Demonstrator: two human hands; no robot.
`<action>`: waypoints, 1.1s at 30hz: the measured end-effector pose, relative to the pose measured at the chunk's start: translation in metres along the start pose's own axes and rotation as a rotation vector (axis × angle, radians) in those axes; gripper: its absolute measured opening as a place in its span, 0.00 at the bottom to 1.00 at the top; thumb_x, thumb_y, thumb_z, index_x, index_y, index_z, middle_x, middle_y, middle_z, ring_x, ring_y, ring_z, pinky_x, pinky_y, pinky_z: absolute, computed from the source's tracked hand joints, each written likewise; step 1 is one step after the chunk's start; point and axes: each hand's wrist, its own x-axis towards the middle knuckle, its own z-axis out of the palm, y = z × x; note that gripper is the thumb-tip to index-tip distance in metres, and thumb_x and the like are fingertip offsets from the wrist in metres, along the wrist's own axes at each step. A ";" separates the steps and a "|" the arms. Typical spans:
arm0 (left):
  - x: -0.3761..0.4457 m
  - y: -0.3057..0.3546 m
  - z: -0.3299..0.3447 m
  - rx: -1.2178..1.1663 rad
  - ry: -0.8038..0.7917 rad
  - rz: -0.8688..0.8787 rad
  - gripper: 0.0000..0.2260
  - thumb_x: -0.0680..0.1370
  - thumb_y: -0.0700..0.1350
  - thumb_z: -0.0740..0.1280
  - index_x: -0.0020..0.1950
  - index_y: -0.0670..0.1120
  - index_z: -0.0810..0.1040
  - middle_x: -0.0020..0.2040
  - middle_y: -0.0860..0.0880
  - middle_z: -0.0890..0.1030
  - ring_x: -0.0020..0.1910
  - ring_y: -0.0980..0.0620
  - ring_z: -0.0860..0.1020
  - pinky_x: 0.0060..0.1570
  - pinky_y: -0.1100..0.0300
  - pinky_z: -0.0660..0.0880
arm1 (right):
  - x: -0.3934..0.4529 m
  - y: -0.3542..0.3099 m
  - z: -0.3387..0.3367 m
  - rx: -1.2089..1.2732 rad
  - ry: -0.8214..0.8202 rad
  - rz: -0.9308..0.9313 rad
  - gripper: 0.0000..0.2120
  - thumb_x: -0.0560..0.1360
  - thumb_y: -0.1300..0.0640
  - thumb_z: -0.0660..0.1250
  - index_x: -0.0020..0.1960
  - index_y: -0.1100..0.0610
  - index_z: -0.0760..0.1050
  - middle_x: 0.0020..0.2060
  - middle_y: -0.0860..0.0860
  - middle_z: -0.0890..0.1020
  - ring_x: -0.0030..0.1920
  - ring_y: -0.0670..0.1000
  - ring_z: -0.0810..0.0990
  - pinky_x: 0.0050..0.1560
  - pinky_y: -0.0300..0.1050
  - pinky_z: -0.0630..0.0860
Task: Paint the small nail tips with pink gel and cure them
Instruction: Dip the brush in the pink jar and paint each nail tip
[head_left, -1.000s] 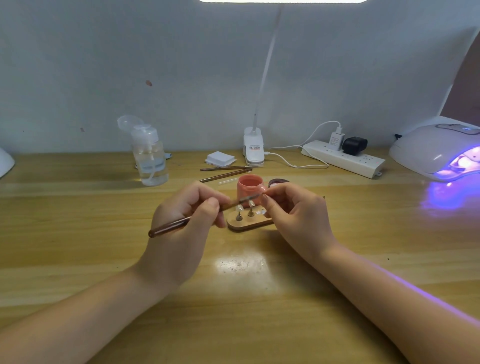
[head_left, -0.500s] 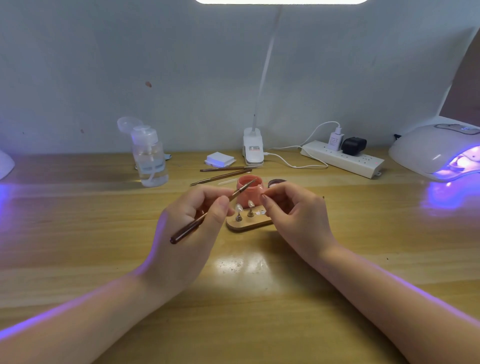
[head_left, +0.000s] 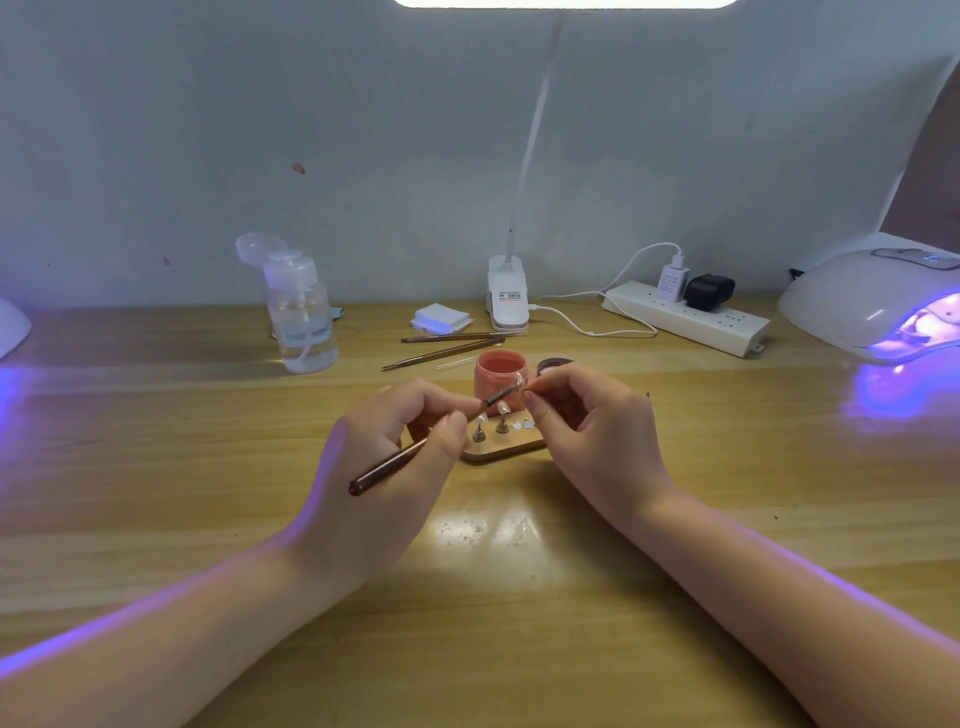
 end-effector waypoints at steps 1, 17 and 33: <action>-0.001 0.000 -0.001 -0.008 -0.007 0.006 0.06 0.73 0.47 0.65 0.44 0.50 0.81 0.36 0.57 0.81 0.37 0.61 0.77 0.38 0.74 0.68 | 0.000 0.000 0.000 -0.001 0.002 0.000 0.02 0.73 0.63 0.72 0.45 0.59 0.81 0.36 0.51 0.82 0.36 0.49 0.79 0.38 0.48 0.77; 0.001 0.004 -0.002 -0.006 0.044 -0.004 0.07 0.75 0.48 0.64 0.47 0.51 0.82 0.37 0.58 0.82 0.35 0.64 0.76 0.35 0.75 0.67 | 0.000 0.001 0.001 -0.039 0.030 -0.049 0.02 0.72 0.63 0.72 0.44 0.59 0.81 0.33 0.47 0.80 0.33 0.47 0.76 0.36 0.43 0.75; 0.004 -0.001 -0.001 -0.095 0.042 -0.081 0.08 0.75 0.46 0.62 0.47 0.49 0.82 0.37 0.53 0.83 0.38 0.60 0.79 0.37 0.72 0.70 | 0.000 0.001 0.001 -0.012 0.008 -0.039 0.01 0.73 0.62 0.71 0.45 0.59 0.81 0.34 0.49 0.81 0.35 0.50 0.78 0.38 0.50 0.77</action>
